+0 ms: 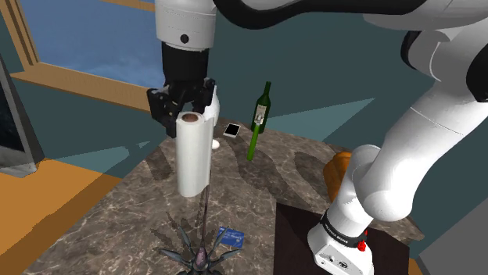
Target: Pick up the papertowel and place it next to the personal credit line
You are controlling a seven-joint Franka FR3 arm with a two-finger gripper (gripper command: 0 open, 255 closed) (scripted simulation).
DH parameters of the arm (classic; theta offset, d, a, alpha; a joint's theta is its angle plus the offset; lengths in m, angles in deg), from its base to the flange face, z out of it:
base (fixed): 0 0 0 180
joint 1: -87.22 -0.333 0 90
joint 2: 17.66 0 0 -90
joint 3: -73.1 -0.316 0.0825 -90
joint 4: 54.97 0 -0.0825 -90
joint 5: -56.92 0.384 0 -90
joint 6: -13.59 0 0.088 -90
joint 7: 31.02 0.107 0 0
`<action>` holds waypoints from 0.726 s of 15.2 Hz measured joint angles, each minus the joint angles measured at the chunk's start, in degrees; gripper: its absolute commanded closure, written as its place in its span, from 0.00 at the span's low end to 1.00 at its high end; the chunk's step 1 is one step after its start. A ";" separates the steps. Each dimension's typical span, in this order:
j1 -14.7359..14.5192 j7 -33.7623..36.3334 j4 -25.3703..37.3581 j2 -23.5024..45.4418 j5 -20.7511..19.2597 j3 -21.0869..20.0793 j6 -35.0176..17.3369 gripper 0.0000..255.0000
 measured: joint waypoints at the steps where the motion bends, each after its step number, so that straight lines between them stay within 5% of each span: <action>1: -0.01 -0.03 -0.74 -0.20 0.08 0.02 -0.55 1.00; 11: -0.16 0.49 -8.22 0.05 -0.01 -0.26 -8.26 1.00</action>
